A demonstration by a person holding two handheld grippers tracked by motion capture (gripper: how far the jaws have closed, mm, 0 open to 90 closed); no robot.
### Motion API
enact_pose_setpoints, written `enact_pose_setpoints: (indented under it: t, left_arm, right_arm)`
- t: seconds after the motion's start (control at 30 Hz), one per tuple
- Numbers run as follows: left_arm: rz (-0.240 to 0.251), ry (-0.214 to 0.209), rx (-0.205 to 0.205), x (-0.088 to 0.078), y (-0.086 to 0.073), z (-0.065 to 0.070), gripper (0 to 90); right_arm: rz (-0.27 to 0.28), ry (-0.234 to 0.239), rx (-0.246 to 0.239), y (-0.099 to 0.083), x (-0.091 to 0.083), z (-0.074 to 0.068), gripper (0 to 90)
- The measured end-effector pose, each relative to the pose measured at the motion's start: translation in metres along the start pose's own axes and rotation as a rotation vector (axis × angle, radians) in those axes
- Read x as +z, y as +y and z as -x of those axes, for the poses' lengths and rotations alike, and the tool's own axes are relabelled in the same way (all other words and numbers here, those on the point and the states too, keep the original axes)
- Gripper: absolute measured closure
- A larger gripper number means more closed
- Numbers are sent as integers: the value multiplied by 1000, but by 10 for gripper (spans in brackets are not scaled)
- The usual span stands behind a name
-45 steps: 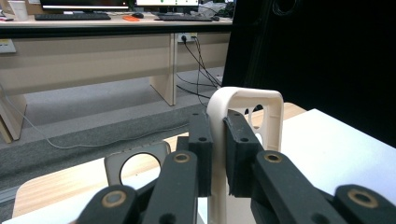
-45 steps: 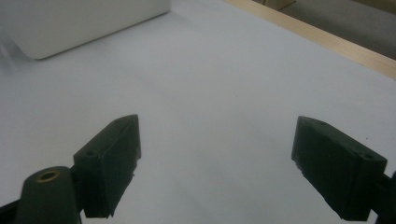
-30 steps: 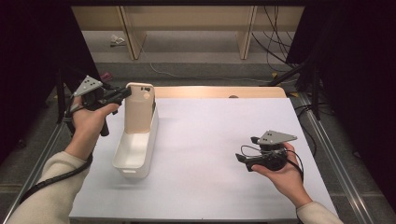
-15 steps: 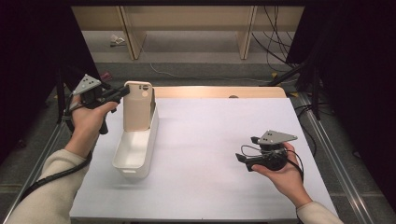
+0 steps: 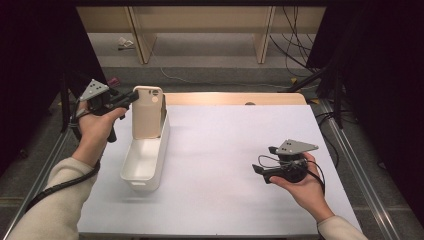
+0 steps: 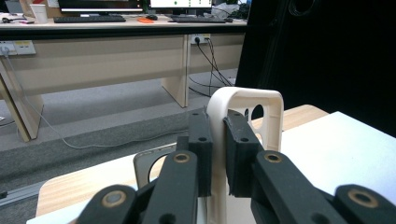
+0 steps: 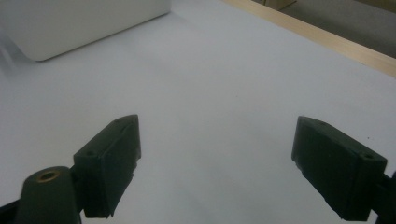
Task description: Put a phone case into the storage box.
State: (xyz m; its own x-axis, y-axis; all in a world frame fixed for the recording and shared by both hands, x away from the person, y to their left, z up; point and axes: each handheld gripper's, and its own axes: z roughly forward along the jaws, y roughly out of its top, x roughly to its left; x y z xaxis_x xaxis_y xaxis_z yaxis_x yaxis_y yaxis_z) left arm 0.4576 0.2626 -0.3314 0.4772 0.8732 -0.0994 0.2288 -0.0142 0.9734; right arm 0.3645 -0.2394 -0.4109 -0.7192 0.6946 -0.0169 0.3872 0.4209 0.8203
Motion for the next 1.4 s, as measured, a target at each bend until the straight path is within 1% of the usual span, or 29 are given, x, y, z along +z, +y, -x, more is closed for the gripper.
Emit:
enact_pose_setpoints:
  t: [0.33,0.43,0.63,1.4]
  left_arm:
    - [6,8,1,7,-2,-4,822]
    - [7,12,-7,9,-2,-6,822]
    - [6,15,-7,12,-4,-9,822]
    - [1,27,-18,20,-9,-15,822]
  right_arm:
    - [-1,1,3,0,1,0,165]
    - [-3,3,5,0,1,0,165]
    - [-1,3,3,0,1,0,165]
    - [0,4,3,0,0,0,165]
